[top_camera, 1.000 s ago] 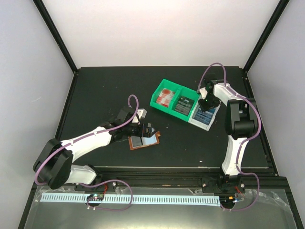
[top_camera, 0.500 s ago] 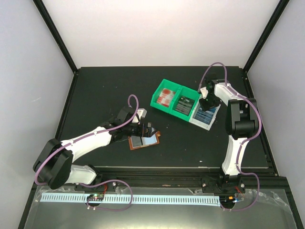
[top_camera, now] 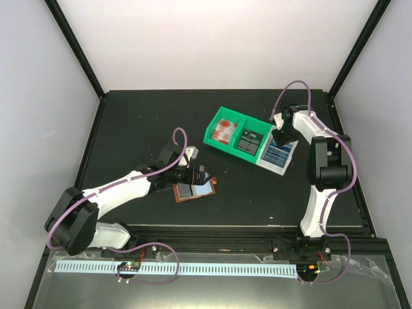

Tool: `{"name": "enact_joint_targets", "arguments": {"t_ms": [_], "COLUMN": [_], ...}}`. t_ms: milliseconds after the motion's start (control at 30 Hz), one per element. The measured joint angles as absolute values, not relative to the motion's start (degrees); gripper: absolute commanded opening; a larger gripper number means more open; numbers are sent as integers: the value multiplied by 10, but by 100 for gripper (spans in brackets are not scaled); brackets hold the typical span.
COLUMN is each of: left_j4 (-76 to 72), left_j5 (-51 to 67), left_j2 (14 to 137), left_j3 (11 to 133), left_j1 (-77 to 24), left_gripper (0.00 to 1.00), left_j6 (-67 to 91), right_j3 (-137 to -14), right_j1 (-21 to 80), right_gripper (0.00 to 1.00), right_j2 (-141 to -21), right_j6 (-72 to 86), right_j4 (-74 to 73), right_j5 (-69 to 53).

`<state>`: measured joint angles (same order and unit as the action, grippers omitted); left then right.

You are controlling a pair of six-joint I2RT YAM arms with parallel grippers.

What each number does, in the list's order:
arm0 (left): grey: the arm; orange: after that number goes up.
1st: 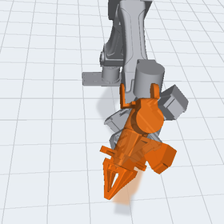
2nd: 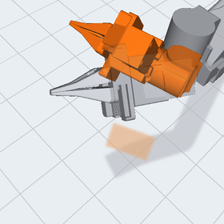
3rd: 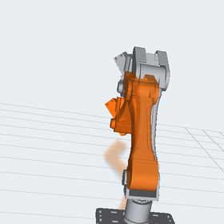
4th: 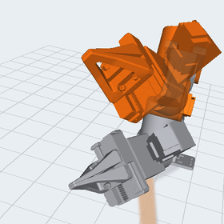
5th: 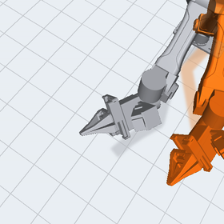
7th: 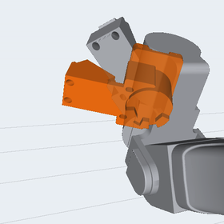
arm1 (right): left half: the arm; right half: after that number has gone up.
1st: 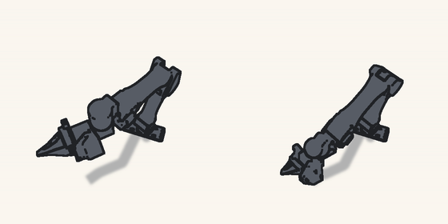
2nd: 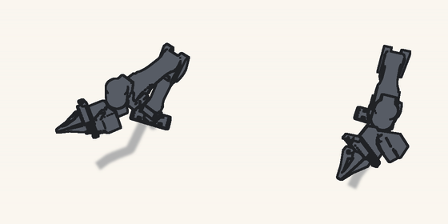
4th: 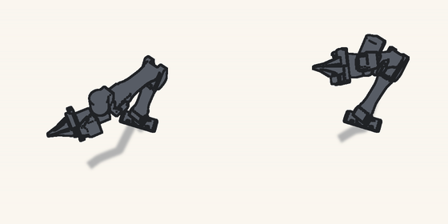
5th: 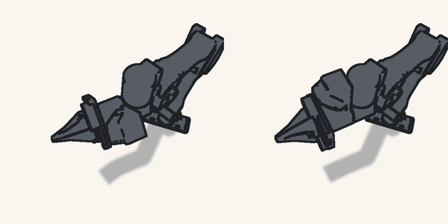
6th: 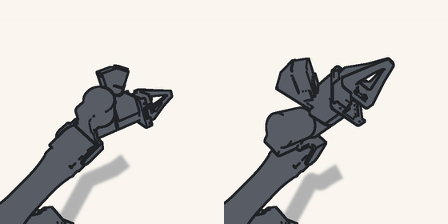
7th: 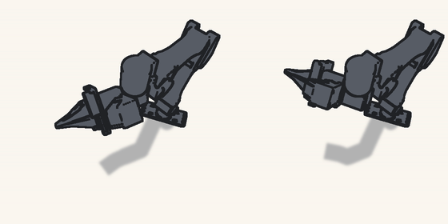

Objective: Put the credit cards into the card holder
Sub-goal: Pick up the credit card from the storage box.

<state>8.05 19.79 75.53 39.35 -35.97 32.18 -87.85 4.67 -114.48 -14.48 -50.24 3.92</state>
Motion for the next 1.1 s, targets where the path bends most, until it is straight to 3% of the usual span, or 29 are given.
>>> {"name": "enact_joint_targets", "arguments": {"t_ms": [467, 1100], "left_j4": [80, 67], "left_j5": [198, 198], "left_j2": [759, 767], "left_j3": [392, 392], "left_j1": [-360, -360], "left_gripper": [99, 99], "left_j6": [322, 326], "right_j3": [-879, -847], "right_j1": [47, 49], "right_gripper": [26, 39], "right_j2": [-1143, -1141], "right_j6": [-146, -170], "right_j4": [-489, -426], "right_j5": [67, 121]}}
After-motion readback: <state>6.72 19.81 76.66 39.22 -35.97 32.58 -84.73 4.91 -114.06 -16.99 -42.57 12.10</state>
